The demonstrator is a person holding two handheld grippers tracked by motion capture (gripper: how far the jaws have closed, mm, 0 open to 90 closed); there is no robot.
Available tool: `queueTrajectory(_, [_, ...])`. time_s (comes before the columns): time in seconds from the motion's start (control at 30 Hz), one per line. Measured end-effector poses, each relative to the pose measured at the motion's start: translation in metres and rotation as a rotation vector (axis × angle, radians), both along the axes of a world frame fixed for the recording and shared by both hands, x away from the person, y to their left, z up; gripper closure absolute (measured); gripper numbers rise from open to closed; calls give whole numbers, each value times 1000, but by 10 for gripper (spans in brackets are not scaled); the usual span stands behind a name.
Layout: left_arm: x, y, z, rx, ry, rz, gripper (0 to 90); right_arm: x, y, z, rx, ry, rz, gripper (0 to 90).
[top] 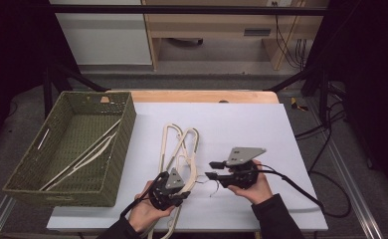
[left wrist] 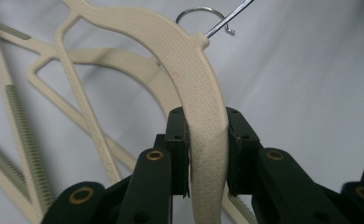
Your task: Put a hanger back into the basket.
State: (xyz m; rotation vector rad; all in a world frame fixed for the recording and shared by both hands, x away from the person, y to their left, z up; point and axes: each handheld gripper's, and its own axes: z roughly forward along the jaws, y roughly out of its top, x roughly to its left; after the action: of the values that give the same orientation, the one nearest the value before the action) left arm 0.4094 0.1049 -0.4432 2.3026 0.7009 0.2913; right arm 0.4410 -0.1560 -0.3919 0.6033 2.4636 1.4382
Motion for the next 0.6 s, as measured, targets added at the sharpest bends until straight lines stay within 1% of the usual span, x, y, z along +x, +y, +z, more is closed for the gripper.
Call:
queueTrajectory(0.03, [-2, 4, 5, -9, -9, 10, 743, -1, -16, 6, 42, -26, -59, 514])
queueTrajectory(0.07, [-2, 4, 5, -9, -9, 10, 745, -1, -16, 6, 42, -26, -59, 514])
queueTrajectory(0.13, [-3, 8, 11, -17, -14, 25, 747, -1, -31, 8, 96, -39, -130, 432])
queueTrajectory(0.2, [-5, 12, 16, -21, -27, 50, 753, -1, -45, 8, 128, -49, -201, 352])
queueTrajectory(0.3, [-7, 19, 25, -23, -52, 83, 764, 0, -62, 4, 144, -37, -275, 270])
queueTrajectory(0.37, [-8, 25, 29, -34, -59, 102, 772, 2, -70, 1, 154, -25, -303, 254])
queueTrajectory(0.43, [-8, 31, 34, -40, -66, 127, 780, 4, -75, -2, 170, -12, -320, 242])
queueTrajectory(0.5, [-6, 37, 38, -49, -68, 158, 789, 5, -78, -3, 170, -11, -335, 229])
queueTrajectory(0.6, [-4, 47, 43, -61, -73, 214, 805, 6, -80, -5, 163, -3, -344, 216])
